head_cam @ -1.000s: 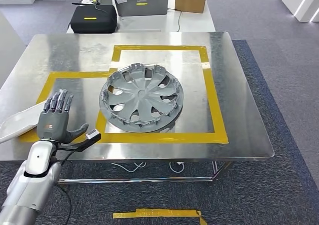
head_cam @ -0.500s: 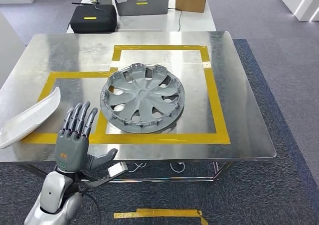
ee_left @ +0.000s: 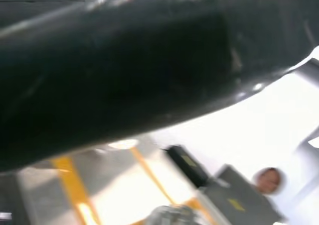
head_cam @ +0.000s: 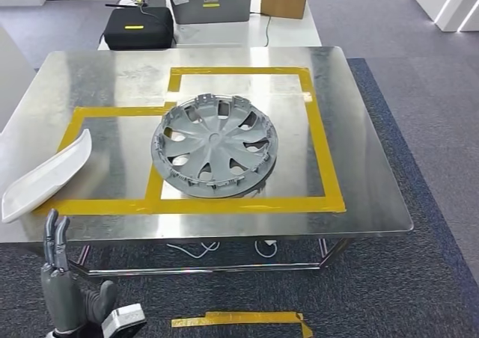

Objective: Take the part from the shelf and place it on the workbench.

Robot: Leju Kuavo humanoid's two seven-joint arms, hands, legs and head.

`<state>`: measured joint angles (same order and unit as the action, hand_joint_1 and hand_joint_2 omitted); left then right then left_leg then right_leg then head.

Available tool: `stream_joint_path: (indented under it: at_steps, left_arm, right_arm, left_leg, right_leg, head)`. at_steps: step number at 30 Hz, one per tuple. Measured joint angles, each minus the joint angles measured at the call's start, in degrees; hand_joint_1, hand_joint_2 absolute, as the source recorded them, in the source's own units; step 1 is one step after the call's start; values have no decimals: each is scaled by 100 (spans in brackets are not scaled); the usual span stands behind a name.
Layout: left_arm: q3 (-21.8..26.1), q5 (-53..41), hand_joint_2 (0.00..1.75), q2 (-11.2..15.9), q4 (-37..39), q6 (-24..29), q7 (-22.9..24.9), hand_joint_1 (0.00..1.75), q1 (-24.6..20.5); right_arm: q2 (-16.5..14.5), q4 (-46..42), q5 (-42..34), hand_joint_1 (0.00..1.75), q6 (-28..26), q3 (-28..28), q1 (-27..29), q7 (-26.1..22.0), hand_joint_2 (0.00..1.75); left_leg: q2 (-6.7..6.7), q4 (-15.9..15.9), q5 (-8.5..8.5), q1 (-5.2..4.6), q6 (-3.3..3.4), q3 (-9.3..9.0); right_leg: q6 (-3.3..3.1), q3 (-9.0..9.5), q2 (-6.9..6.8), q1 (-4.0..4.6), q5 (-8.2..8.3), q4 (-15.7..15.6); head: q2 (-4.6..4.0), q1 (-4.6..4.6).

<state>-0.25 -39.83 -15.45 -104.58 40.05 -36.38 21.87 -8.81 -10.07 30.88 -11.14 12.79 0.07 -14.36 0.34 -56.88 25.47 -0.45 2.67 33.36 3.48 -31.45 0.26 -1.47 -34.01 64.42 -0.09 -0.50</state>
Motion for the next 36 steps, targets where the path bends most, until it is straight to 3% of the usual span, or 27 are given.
stream_joint_path:
  at_steps: [2,3,6,8,11,12,13,15,16,19,20,22,23,24,27,28,29,30,32,34,35,36]
  left_arm:
    - [345,253,0,-139,263,-4,86,0,30]
    - [496,481,0,-194,510,-17,74,0,11]
    - [979,1104,0,-291,1790,-162,-145,0,-224]
    - [1403,1217,0,-304,2887,-305,-279,0,-464]
    - [1938,1243,0,-285,4304,-413,-319,0,-769]
    - [2052,1245,0,-276,4653,-421,-322,0,-841]
    - [2137,1229,0,-267,4946,-421,-324,0,-908]
    - [2266,1150,0,-235,5453,-397,-317,0,-1049]
    - [2327,1066,0,-211,5735,-382,-296,0,-1149]
    - [2526,707,0,-75,6874,-472,31,0,-1508]
    - [2572,594,0,-21,7260,-556,238,0,-1608]
    - [2611,446,0,54,7878,-803,648,0,-1757]
    - [2618,404,0,87,8109,-964,824,0,-1828]
    - [2625,363,0,112,8309,-1132,976,0,-1891]
    - [2631,269,0,177,8693,-1433,1271,0,-1993]
    - [2632,261,0,196,8773,-1461,1306,0,-2009]
    - [2632,257,0,214,8854,-1483,1332,0,-2030]
    - [2632,248,0,231,8929,-1507,1362,0,-2058]
    - [2631,208,0,257,9058,-1616,1492,0,-2121]
    - [2621,145,0,267,9132,-1848,1728,0,-2160]
    - [2613,125,0,268,9156,-1977,1835,0,-2178]
    - [2605,119,0,267,9175,-2100,1907,0,-2189]
  right_arm:
    - [-4,-12,-111,0,-169,116,-31,-256,0]
    - [-6,-17,-180,0,-201,177,-49,-353,0]
    - [-8,-22,-417,0,-51,395,-65,-504,0]
    - [-8,-24,-520,0,108,540,-56,-548,0]
    - [-7,-25,-562,0,234,698,-24,-576,0]
    - [-5,-25,-570,0,252,738,-10,-578,0]
    - [-3,-25,-581,0,268,775,0,-579,0]
    - [1,-25,-605,0,307,835,5,-579,0]
    - [1,-25,-618,0,342,864,1,-579,0]
    - [-2,-26,-640,0,479,951,-18,-578,0]
    - [-3,-27,-641,0,519,980,-20,-577,0]
    - [7,-26,-633,0,586,1031,2,-567,0]
    - [17,-25,-625,0,618,1048,18,-552,0]
    - [29,-24,-614,0,649,1060,26,-536,0]
    - [57,-22,-590,0,704,1086,-1,-509,0]
    - [66,-22,-587,0,710,1094,-7,-505,0]
    - [75,-22,-585,0,715,1103,-4,-501,0]
    - [81,-22,-584,0,721,1110,1,-495,0]
    - [94,-24,-577,0,747,1116,-4,-483,0]
    - [95,-30,-567,0,781,1119,-49,-475,0]
    - [93,-33,-561,0,796,1121,-69,-473,0]
    - [91,-35,-556,0,813,1123,-79,-472,0]
  left_leg:
    - [-7,-25,-34,-16,-58,22]
    - [-9,-41,-55,-26,-92,30]
    - [-17,-67,-90,-16,-200,51]
    - [-21,-296,203,10,-274,127]
    - [-21,-1313,989,50,-356,377]
    - [-21,-1568,1099,57,-364,396]
    - [-23,-1605,1075,60,-358,318]
    - [-37,-1228,847,60,-325,-9]
    - [-84,-867,714,58,-292,-243]
    - [-348,56,576,45,-178,-779]
    - [-372,161,580,33,-156,-823]
    - [-266,202,498,21,-113,-787]
    - [-202,226,437,25,-75,-750]
    - [-137,249,370,32,-33,-697]
    - [75,247,197,25,29,-468]
    - [154,233,142,21,27,-380]
    - [228,209,88,19,22,-285]
    - [296,173,42,21,10,-186]
    - [412,63,-28,20,-34,8]
    - [527,-82,-70,4,-96,146]
    - [587,-134,-97,-4,-127,183]
    - [655,-164,-129,-2,-159,206]
  right_leg:
    - [-33,424,-3,8,230,-701]
    - [-60,493,4,14,252,-853]
    - [-184,403,4,19,296,-882]
    - [-287,327,-15,11,378,-893]
    - [-342,176,-14,37,525,-874]
    - [-341,115,-1,48,575,-861]
    - [-337,45,16,56,620,-843]
    - [-323,-74,65,69,689,-813]
    - [-316,-117,91,72,720,-802]
    - [-252,-225,210,76,846,-794]
    - [-210,-254,263,67,899,-801]
    - [-127,-298,337,47,972,-818]
    - [-102,-351,299,42,899,-771]
    - [-85,-432,232,41,725,-633]
    - [-24,-750,46,34,-87,355]
    - [4,-789,29,31,-190,664]
    - [32,-751,16,26,-140,827]
    - [56,-626,-5,19,25,817]
    - [90,-96,-160,0,333,280]
    - [60,512,-386,8,253,-533]
    - [18,667,-443,20,155,-791]
    - [-36,708,-423,35,101,-919]
  head:
    - [0,-7]
    - [0,-13]
    - [0,-28]
    - [0,-43]
    - [0,-62]
    - [0,-62]
    - [0,-60]
    - [0,-61]
    - [0,-61]
    - [0,-57]
    - [0,-59]
    - [0,-60]
    - [0,-52]
    - [0,-34]
    - [0,-2]
    - [0,-4]
    - [0,-3]
    - [0,-2]
    - [0,0]
    - [0,-1]
    - [0,-1]
    - [0,-3]
